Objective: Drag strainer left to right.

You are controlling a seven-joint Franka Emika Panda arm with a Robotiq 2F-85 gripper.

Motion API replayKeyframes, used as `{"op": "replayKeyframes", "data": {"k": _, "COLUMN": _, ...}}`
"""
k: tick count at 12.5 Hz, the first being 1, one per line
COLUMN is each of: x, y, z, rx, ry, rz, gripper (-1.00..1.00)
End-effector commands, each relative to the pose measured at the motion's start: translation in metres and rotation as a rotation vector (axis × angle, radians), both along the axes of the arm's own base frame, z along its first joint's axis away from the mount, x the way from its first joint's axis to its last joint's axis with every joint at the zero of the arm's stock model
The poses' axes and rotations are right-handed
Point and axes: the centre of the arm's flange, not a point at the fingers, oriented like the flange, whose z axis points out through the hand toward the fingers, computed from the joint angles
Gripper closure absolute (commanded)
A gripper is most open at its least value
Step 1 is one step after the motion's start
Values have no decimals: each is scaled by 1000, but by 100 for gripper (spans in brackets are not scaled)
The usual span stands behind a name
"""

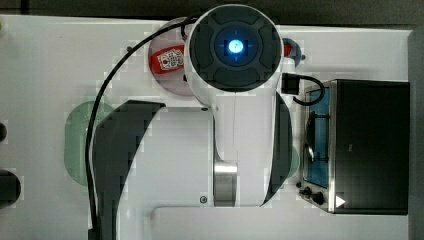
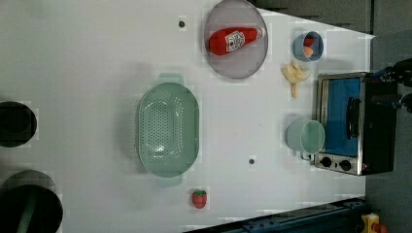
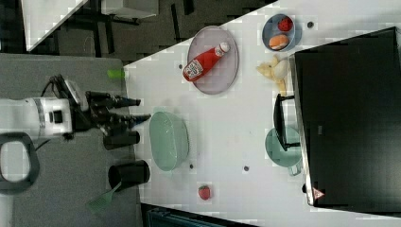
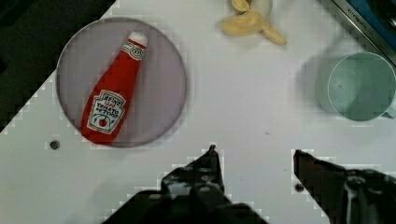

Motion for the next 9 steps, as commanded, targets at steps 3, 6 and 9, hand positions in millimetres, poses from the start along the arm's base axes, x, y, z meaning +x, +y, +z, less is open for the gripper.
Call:
{"op": "replayKeyframes", "data": {"k": 3, "x": -136, "y": 5, "z": 59, "rx": -19, "ry": 15, "rz": -20, "gripper": -99}}
{"op": "replayKeyframes", "data": {"k": 6, "x": -127, "y": 68, "z": 48, "rx": -12, "ry": -2, "rz": 91, "gripper": -100}}
{"op": "replayKeyframes", "data": {"k": 9, "x": -114, "y": 150, "z": 11, "rx": -48, "ry": 3, "rz": 136, "gripper": -100}}
